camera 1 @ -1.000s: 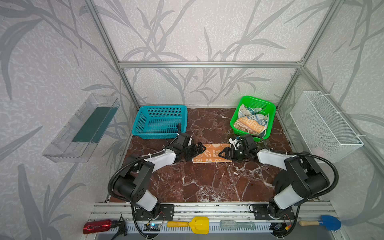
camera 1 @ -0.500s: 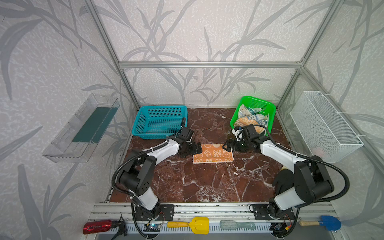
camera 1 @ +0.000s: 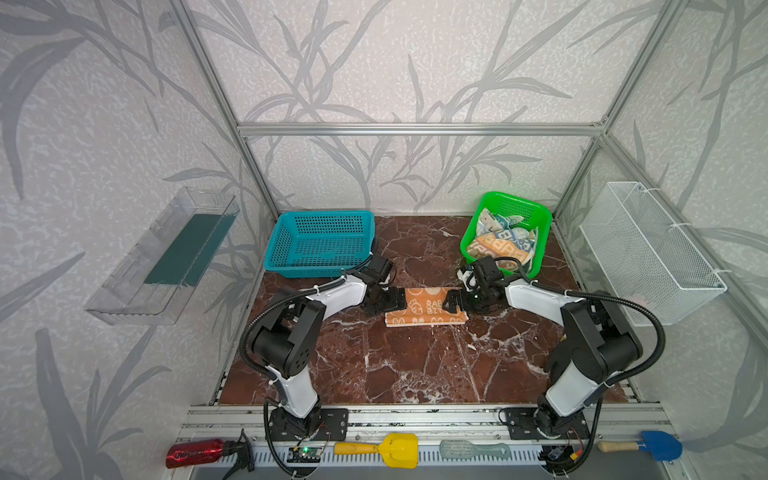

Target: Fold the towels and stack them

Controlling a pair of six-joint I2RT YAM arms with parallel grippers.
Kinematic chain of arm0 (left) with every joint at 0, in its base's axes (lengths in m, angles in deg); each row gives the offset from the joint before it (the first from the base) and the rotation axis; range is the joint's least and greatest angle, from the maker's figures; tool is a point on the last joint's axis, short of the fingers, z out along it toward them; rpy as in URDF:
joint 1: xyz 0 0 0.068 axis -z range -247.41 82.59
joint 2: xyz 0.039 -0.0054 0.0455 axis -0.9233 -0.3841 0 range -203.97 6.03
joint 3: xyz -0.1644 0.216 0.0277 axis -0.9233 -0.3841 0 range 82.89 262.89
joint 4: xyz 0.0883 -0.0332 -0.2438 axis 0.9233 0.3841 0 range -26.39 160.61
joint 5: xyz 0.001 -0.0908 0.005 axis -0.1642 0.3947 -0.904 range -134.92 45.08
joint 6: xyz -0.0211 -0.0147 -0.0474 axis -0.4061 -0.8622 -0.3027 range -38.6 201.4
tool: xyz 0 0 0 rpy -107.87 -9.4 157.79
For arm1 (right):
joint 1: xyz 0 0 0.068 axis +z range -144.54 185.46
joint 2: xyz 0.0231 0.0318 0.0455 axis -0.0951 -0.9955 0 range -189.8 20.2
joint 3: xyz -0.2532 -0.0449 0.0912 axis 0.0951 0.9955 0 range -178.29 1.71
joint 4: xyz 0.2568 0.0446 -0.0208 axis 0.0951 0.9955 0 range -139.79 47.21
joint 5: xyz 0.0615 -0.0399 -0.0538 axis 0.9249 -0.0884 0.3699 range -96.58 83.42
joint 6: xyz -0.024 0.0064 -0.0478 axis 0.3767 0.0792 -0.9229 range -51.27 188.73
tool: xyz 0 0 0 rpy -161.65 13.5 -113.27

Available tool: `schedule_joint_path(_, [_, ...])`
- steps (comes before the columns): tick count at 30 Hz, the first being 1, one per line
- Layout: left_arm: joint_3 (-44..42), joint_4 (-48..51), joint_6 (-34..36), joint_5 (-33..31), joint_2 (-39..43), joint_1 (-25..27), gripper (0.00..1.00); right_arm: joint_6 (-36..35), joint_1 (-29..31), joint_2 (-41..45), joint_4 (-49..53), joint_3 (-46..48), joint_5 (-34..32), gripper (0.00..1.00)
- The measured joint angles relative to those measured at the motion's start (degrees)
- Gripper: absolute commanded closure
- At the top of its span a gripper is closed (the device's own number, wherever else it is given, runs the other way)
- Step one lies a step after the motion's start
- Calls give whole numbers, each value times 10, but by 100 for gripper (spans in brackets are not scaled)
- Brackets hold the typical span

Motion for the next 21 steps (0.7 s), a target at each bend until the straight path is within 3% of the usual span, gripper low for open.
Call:
schedule_joint_path(9, [6, -13, 11, -2, -14, 8, 31, 20, 10, -16, -55, 0, 11, 1])
schedule_joint_path(18, [2, -30, 17, -13, -25, 16, 85, 31, 19, -23, -80, 0, 15, 1])
schedule_joint_path(21, [3, -24, 20, -19, -27, 17, 95, 33, 20, -23, -82, 0, 16, 1])
